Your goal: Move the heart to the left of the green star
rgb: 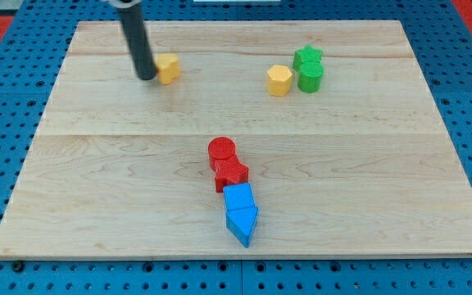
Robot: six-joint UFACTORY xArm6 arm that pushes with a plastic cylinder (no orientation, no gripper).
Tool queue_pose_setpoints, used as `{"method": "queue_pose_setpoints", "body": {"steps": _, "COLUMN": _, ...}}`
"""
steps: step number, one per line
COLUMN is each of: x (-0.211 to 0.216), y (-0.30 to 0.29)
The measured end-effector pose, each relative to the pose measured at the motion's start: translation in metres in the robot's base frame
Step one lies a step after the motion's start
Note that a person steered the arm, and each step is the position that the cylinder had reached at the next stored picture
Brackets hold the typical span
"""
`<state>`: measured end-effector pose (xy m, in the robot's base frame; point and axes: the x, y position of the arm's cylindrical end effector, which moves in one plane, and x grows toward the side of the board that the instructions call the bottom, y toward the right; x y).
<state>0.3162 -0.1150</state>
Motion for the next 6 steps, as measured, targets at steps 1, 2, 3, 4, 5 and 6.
{"method": "queue_pose_setpoints", "body": {"steps": 1, "x": -0.002, "y": 0.084}}
{"method": "queue_pose_setpoints", "body": {"steps": 2, "x": -0.002, "y": 0.104}}
{"method": "queue_pose_setpoints", "body": {"steps": 3, "x": -0.005, "y": 0.026}}
{"method": "queue_pose_setpoints", "body": {"steps": 4, "x": -0.029, "y": 0.008}}
{"method": "queue_pose_setpoints", "body": {"steps": 5, "x": -0.05, "y": 0.056}}
{"method": "queue_pose_setpoints", "body": {"steps": 6, "x": -0.05, "y": 0.094}}
